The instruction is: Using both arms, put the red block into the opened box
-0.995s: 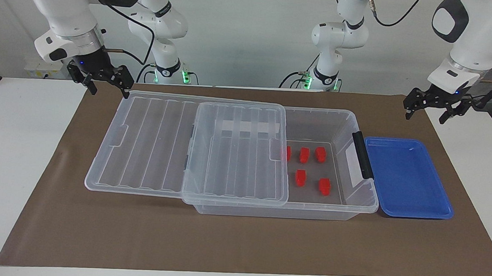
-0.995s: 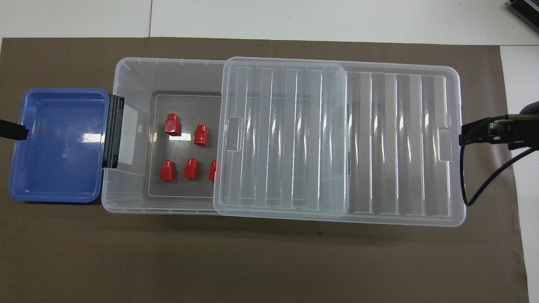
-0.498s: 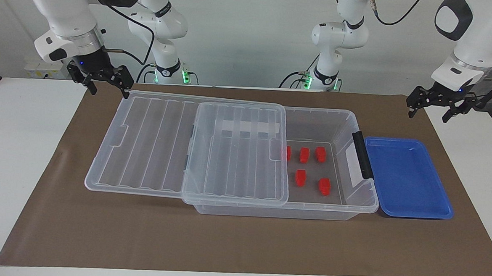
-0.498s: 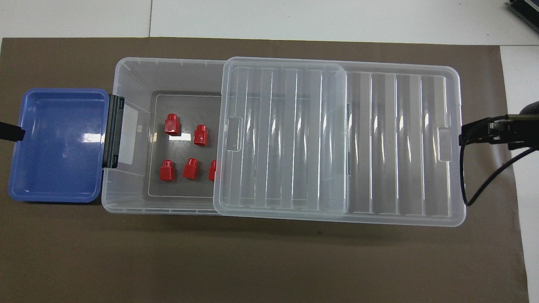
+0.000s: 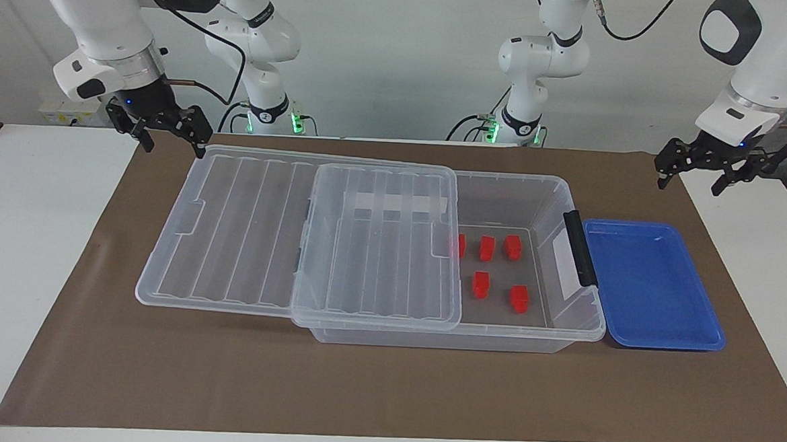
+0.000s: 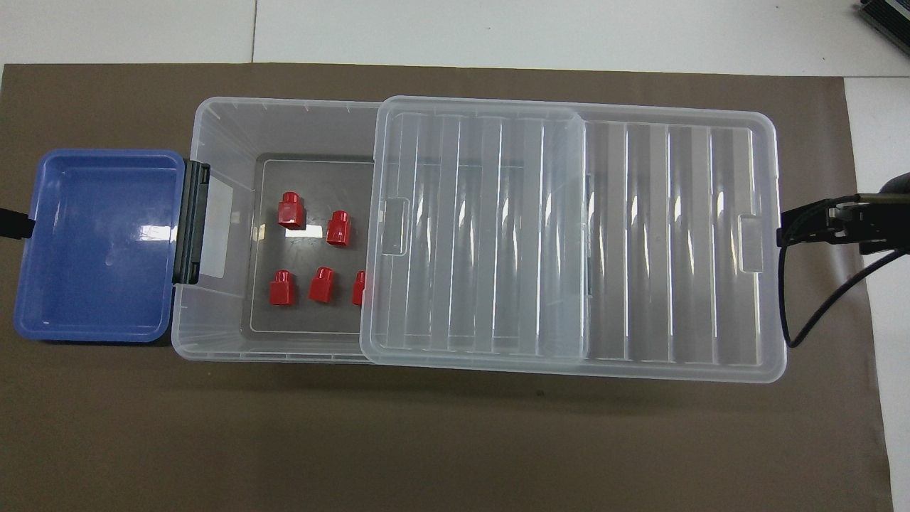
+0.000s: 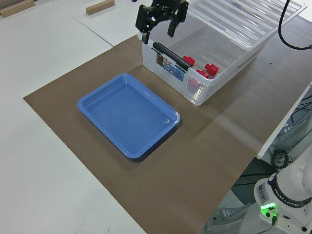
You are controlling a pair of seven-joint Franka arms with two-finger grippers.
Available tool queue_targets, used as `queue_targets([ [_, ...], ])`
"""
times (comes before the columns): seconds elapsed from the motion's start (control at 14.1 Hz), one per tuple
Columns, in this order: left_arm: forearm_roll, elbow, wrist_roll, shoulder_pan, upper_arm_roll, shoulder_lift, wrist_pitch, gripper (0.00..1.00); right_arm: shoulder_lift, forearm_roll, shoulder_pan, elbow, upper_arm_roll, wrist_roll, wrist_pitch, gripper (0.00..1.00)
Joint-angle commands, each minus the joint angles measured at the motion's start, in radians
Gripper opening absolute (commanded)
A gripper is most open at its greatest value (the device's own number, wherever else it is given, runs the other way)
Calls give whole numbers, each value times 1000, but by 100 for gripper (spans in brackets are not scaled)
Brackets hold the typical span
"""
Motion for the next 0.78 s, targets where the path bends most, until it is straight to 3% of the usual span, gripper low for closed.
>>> queue_targets([
  [0.0,-18,-36,10,-8,-12,-31,27,100,-11,4,-7,-13,2,12,0,100],
  [0.71,-18,-40,6,-31,-12,-34,33,100,-11,5,-5,-13,4,12,0,100],
])
